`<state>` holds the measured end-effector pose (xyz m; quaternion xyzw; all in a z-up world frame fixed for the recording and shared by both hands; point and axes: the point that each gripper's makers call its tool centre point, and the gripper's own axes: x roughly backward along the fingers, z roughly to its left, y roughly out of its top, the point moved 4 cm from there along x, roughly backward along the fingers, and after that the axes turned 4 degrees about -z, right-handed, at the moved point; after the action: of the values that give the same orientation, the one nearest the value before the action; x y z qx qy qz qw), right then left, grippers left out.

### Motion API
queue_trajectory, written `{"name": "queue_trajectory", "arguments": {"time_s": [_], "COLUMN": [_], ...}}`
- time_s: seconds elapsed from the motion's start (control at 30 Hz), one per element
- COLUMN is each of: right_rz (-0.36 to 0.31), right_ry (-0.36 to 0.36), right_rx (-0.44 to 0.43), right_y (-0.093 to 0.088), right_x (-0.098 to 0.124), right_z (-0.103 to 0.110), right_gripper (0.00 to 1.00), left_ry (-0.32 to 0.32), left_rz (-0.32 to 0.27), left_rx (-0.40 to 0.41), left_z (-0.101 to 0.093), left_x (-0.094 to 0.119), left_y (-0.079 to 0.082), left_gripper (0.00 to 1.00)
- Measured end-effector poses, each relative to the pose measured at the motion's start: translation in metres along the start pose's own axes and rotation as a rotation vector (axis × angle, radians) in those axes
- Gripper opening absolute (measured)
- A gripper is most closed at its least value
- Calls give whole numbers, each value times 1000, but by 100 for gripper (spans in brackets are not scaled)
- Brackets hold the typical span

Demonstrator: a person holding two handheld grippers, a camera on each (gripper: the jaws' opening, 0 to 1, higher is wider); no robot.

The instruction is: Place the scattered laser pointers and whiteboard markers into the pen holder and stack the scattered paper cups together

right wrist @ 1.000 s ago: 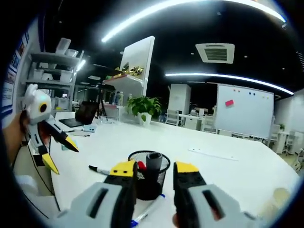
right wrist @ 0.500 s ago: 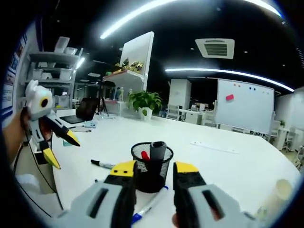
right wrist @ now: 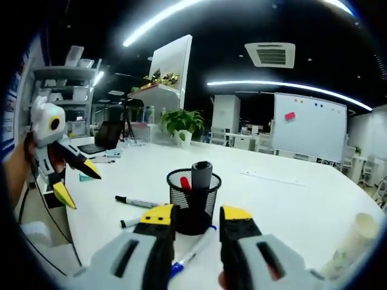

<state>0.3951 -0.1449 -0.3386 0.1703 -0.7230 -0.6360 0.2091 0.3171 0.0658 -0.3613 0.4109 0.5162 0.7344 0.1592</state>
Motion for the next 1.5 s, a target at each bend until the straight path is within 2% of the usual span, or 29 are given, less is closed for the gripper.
{"name": "queue_trajectory", "arguments": {"time_s": [0.37, 0.67, 0.97, 1.5], "right_rz": [31, 42, 66, 94], "right_ry": [3, -24, -6, -25], "right_rx": [-17, -29, -32, -30], "right_y": [-15, -24, -36, -47], "right_x": [1, 2, 4, 8], "right_z": [8, 7, 15, 14], "right_gripper": [29, 29, 29, 29], "left_ry": [0, -4, -4, -7], "left_rz": [2, 3, 4, 2], "left_rx": [1, 1, 0, -1], "left_z": [-1, -1, -2, -2], "left_x": [0, -1, -2, -1], "left_y": [-1, -1, 0, 0], "left_gripper": [57, 57, 57, 57]}}
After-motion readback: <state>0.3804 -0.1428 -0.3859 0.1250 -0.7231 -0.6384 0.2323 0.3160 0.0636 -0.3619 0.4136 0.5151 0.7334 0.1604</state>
